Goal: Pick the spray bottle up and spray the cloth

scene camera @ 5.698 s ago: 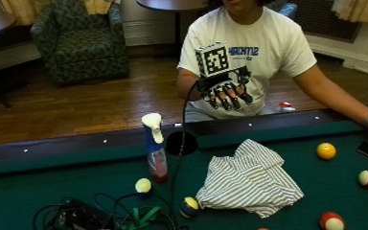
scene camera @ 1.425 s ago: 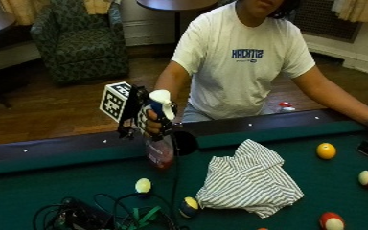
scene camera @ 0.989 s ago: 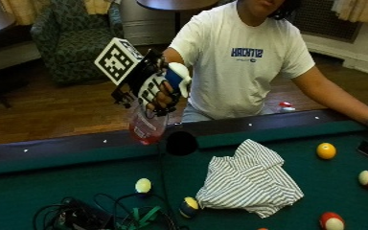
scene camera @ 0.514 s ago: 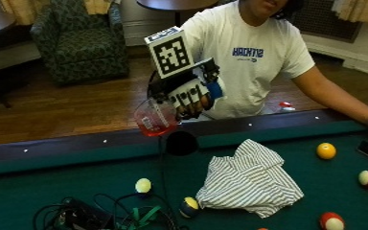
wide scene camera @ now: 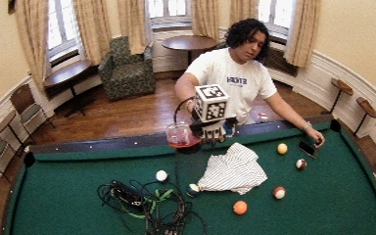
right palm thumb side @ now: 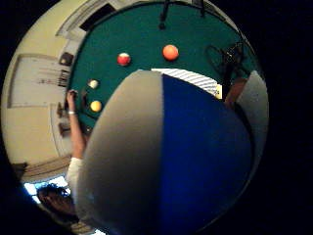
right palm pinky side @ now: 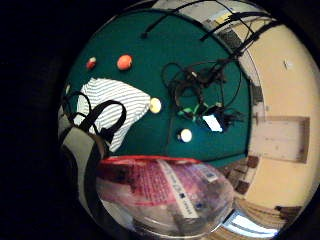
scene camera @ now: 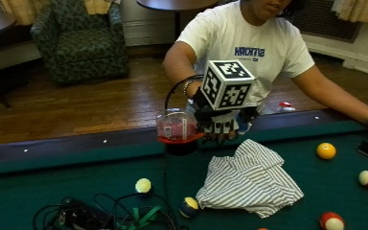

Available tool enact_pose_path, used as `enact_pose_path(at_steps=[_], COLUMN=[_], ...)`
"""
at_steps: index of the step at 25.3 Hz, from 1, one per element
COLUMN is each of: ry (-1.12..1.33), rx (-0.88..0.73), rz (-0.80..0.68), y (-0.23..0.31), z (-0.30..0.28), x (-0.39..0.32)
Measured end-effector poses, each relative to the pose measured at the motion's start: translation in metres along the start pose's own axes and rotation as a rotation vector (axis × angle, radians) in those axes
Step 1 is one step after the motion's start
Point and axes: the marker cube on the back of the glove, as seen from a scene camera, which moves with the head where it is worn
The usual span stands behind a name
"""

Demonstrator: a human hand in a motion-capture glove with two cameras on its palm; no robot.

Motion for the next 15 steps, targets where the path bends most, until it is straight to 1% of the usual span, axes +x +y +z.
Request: enact_pose_path(at_steps=[4,9,15], ry=[0.091,0.135,0.198], rx=[-0.077,-0.170,-0.226], rz=[-0.037,-0.096,-0.139], y=[-0.010,-0.019,-0.021], z=[0.024,0.064,0.098], x=[-0.026,-0.065,-0.093])
